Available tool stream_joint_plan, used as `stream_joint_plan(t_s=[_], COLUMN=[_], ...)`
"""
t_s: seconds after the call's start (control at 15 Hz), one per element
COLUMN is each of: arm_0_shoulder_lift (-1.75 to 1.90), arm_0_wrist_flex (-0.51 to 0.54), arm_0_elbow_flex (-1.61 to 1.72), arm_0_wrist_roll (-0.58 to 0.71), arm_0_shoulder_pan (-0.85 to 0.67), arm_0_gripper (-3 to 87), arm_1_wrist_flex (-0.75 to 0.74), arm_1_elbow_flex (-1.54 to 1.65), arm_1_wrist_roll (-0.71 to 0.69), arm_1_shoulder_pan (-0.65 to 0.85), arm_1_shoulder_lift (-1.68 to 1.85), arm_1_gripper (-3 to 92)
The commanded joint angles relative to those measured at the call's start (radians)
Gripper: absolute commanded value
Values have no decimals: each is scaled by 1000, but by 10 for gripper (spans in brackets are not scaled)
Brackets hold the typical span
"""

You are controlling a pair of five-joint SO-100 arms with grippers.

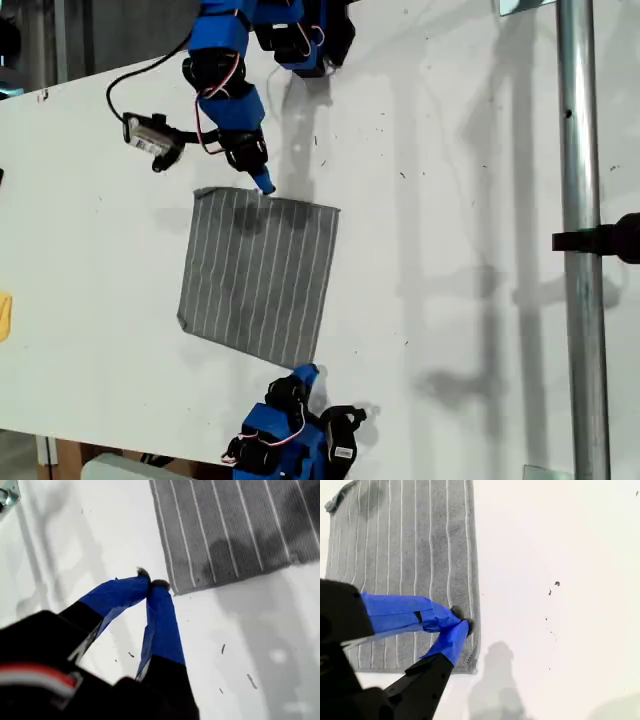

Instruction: Grasp corners of a towel and fold twice.

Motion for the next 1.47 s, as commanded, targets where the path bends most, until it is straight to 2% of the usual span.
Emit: stream_joint_plan(t_s=[0.0,0.2,0.27,0.33,0.47,0.93,1.4], arm_0_shoulder_lift=[18,20,21,21,21,15,15], arm_0_wrist_flex=[11,21,21,20,18,21,26], arm_0_elbow_flex=[-72,-77,-77,-77,-77,-74,-75], arm_0_wrist_roll=[12,31,34,38,43,37,51], arm_0_shoulder_pan=[-23,-43,-46,-52,-57,-58,-72], arm_0_gripper=[-27,-27,-27,-27,-27,-26,-26], arm_1_wrist_flex=[91,179,224,241,259,241,219], arm_1_elbow_flex=[-382,-581,-630,-638,-614,-577,-575], arm_1_wrist_roll=[-135,-278,-334,-370,-411,-403,-397], arm_1_shoulder_pan=[-41,-80,-83,-92,-94,-66,-12], arm_1_shoulder_lift=[-256,-456,-511,-541,-581,-900,-974], arm_1_gripper=[-3,10,109,262,297,326,302])
